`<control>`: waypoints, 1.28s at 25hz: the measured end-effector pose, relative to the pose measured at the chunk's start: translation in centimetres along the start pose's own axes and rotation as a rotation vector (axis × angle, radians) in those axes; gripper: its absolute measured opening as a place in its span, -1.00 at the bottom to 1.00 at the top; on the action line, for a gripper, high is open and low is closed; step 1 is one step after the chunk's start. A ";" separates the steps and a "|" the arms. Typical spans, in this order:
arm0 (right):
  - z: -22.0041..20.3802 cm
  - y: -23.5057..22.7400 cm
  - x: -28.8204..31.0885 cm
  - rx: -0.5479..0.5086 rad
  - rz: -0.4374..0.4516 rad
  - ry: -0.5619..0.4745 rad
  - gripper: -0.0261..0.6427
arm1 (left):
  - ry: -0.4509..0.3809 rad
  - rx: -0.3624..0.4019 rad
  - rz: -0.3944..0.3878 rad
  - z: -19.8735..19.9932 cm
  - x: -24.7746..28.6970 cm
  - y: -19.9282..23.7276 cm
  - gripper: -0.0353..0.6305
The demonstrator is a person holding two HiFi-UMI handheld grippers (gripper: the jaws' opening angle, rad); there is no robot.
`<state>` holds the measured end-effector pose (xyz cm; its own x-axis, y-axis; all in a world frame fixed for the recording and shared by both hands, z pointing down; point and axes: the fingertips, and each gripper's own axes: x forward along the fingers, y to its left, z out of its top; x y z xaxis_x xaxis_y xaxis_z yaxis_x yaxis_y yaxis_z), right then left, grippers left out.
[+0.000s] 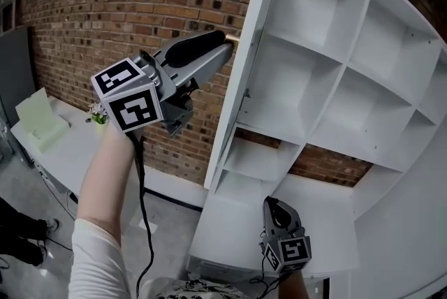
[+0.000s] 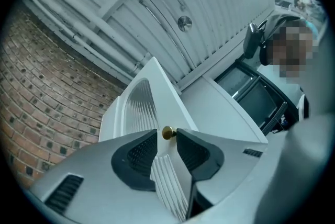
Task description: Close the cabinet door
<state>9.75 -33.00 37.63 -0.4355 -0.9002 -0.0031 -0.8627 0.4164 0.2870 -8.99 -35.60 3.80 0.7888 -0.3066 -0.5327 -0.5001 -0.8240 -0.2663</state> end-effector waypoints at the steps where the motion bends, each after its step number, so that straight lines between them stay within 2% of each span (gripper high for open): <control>1: -0.1 -0.2 0.0 0.003 -0.003 0.000 -0.90 | -0.001 -0.006 -0.012 0.0 0.2 0.0 -0.50; 5: -0.7 -0.5 0.2 0.009 -0.008 0.001 -0.90 | -0.010 -0.044 -0.066 -0.1 0.7 -0.3 -0.50; 8: -1.2 -0.3 0.7 0.011 -0.006 0.010 -0.90 | -0.005 -0.044 -0.109 -0.1 1.1 -0.4 -0.50; 12: -1.7 -0.4 1.5 0.015 -0.010 0.017 -0.90 | 0.015 0.021 -0.150 -0.1 1.5 -0.8 -0.55; 17: -2.0 -1.2 2.1 0.040 -0.044 0.011 -0.90 | 0.013 0.061 -0.186 0.0 2.1 -1.4 -0.56; 20: -1.7 -2.3 2.1 0.033 -0.080 -0.006 -0.90 | 0.028 0.130 -0.211 -0.2 2.9 -2.0 -0.56; 27: -0.7 -5.8 2.0 0.035 -0.116 -0.046 -0.90 | 0.025 0.150 -0.223 -1.0 5.0 -3.8 -0.57; 32: -0.9 -8.3 1.0 0.041 -0.114 -0.059 -0.90 | 0.042 0.196 -0.186 -1.7 6.9 -5.3 -0.57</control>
<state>16.68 -37.49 36.15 -0.3472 -0.9334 -0.0905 -0.9168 0.3176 0.2422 -0.30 -34.16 2.87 0.8856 -0.1818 -0.4273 -0.4018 -0.7612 -0.5091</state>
